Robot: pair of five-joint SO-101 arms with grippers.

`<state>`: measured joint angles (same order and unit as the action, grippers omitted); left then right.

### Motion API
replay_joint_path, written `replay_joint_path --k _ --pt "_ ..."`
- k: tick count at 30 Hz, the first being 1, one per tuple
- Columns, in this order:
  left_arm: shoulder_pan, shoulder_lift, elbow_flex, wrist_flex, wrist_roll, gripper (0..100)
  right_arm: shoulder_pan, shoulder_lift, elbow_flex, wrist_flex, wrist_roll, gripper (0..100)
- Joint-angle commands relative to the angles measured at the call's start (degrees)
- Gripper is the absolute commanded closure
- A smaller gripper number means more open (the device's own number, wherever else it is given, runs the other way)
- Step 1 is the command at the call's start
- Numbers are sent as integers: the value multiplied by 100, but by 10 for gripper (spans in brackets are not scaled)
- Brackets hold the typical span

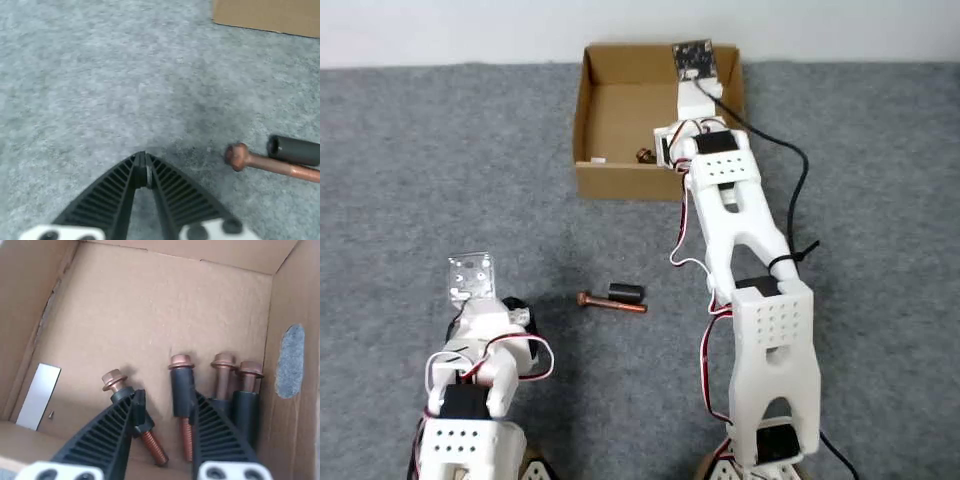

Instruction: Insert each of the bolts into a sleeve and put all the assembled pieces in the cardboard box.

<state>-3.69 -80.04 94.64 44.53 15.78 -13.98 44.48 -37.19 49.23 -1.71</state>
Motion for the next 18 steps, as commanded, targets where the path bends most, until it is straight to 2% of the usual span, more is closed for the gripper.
replay_joint_path --k 1,6,13,18 --pt "-422 -53 -48 -176 0 995 -48 -602 -448 479 18 931" --pt "-607 -53 -31 -316 -9 995 -251 -1103 -492 1455 44 989" --pt "-607 -53 -31 -334 -35 995 -725 -1613 -492 3134 114 990" --pt "-607 -53 -31 -334 -35 995 -1007 -1727 -492 4136 932 990"
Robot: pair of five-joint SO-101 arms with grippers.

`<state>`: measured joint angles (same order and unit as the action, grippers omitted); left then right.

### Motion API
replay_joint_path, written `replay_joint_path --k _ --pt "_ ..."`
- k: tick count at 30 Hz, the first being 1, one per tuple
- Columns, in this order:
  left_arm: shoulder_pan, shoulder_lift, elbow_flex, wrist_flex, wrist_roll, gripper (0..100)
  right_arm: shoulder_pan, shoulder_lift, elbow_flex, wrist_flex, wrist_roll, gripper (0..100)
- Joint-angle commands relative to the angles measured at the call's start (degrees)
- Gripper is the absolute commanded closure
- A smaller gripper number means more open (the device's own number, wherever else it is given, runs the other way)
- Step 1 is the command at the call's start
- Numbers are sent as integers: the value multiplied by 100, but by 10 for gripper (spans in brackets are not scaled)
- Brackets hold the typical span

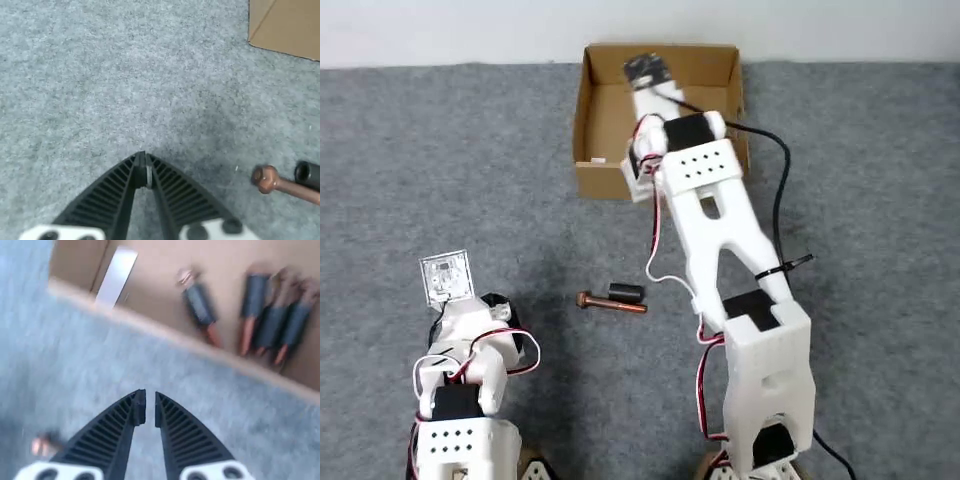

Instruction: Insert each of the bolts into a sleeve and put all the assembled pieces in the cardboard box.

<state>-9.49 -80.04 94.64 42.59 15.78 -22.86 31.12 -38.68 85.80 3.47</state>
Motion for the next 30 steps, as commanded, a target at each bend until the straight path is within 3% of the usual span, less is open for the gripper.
replay_joint_path --k 1,7,16,20,30 --pt "-26 -53 -22 -141 -35 995 -154 -391 -343 664 571 990" --pt "-26 -53 -22 -141 -35 995 -426 -356 -334 1675 1565 990" --pt "-26 -53 -22 -141 -44 995 -971 -233 26 1701 2760 947" --pt "-26 -53 -22 -141 -44 995 -1156 31 422 1701 2831 819" --pt "-26 -53 -22 -141 -44 995 -1323 963 448 1631 3235 811"
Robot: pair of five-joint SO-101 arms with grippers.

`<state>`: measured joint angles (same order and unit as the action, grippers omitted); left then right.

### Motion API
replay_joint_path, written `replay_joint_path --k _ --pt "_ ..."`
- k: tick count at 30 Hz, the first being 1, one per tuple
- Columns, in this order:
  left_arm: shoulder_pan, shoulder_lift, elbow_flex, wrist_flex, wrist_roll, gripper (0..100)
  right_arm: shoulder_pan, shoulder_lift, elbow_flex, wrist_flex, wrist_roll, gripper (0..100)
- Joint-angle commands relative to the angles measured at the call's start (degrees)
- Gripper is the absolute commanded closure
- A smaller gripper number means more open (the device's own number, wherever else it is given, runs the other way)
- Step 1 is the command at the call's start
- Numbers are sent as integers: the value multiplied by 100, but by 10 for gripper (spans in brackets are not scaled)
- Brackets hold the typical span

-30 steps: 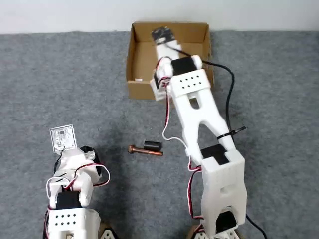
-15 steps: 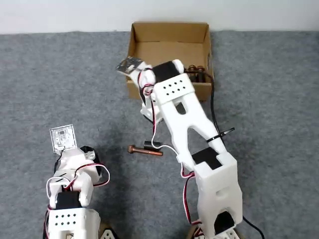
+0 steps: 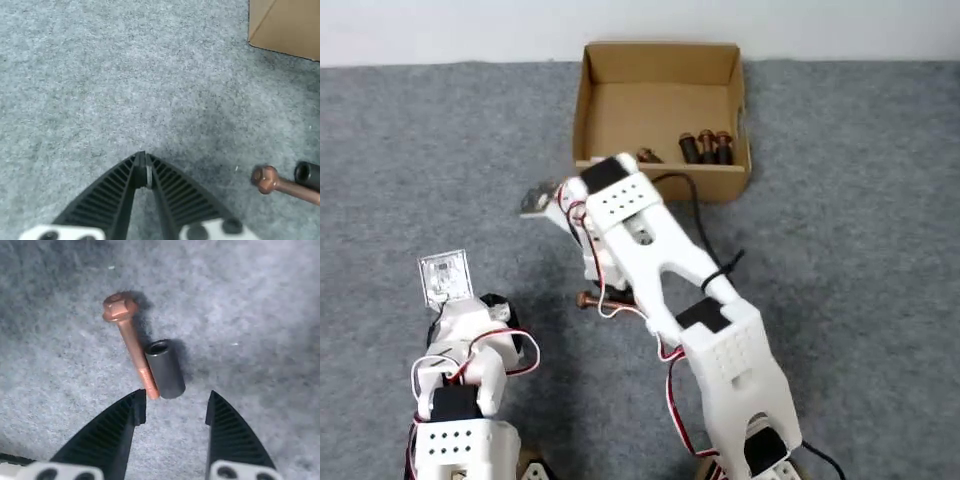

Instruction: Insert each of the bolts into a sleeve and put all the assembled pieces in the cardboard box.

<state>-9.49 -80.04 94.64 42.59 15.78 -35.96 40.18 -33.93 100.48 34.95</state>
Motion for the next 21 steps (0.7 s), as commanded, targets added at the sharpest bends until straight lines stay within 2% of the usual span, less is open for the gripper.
replay_joint_path --k 1,11,16,21 --pt "-26 -53 -22 -141 -44 995 -13 127 -26 145 88 811" --pt "-26 -53 -13 -141 -44 995 110 708 -26 -602 53 816" --pt "-26 -53 -13 -141 -44 995 136 884 -26 -760 79 937" --pt "-26 -53 -13 -149 -44 995 136 971 -26 -760 70 961"
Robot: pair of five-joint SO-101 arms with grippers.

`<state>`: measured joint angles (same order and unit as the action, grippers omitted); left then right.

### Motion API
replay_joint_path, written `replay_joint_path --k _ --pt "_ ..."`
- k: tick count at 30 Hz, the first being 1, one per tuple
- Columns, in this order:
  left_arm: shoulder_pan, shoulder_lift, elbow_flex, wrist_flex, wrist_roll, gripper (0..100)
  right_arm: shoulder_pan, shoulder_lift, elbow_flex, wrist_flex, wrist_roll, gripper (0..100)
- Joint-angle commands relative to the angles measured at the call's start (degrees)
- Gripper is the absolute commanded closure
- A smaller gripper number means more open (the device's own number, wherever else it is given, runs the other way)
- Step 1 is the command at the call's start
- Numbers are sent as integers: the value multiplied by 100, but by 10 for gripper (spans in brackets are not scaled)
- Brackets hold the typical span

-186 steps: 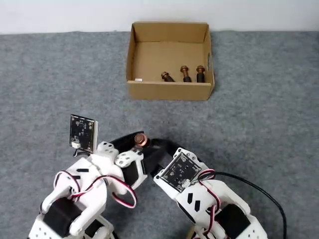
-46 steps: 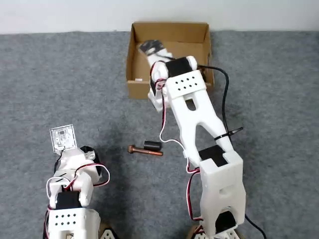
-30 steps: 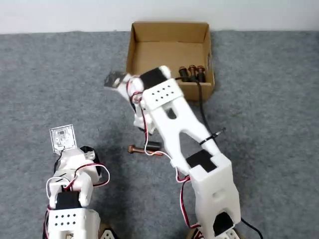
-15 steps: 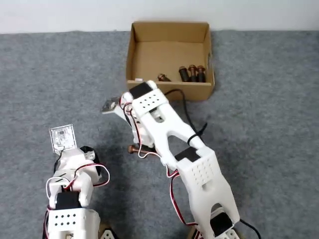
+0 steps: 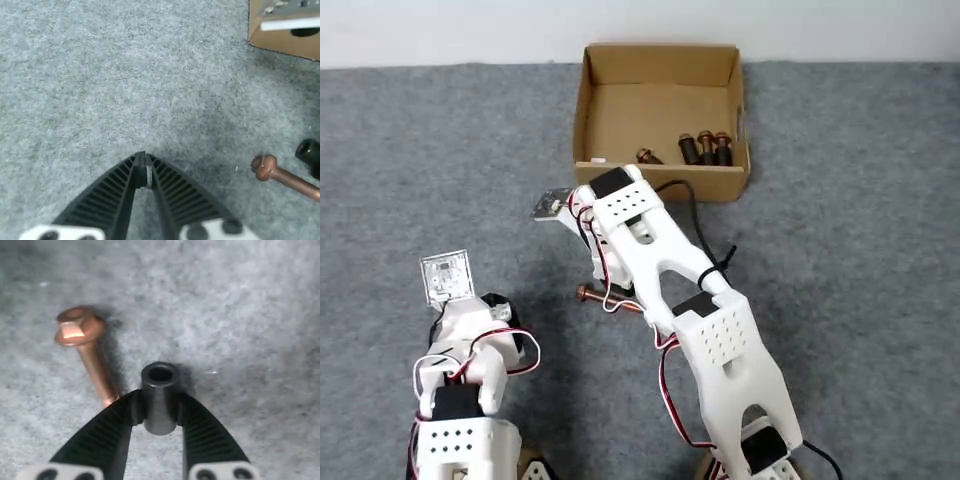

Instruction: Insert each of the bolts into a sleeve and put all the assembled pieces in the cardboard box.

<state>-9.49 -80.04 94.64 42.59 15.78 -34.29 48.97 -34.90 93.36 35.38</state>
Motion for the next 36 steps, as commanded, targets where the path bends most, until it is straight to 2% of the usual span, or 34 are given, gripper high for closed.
replay_joint_path --k 1,3,8,15,22,25,30,34,36 --pt "-26 -53 -13 -149 -44 995 -31 84 70 -48 9 966" --pt "-26 -53 -13 -149 -44 995 -31 31 62 -4 9 995" --pt "-26 -53 -13 -149 -44 995 22 -356 -158 488 -26 991" --pt "9 -53 101 -378 -18 995 418 -1429 -176 963 -607 991" --pt "88 -53 110 -387 -18 995 980 -2782 -149 971 -2057 991" --pt "396 -53 110 -360 -18 995 1209 -3433 176 971 -2690 991" --pt "448 -62 -286 -360 -53 994 1596 -4699 1196 963 -3982 991" --pt "484 -62 -980 -299 -141 994 2088 -5754 2189 945 -4536 991" --pt "501 -44 -1385 26 -396 994 2387 -6273 2629 945 -4598 991"
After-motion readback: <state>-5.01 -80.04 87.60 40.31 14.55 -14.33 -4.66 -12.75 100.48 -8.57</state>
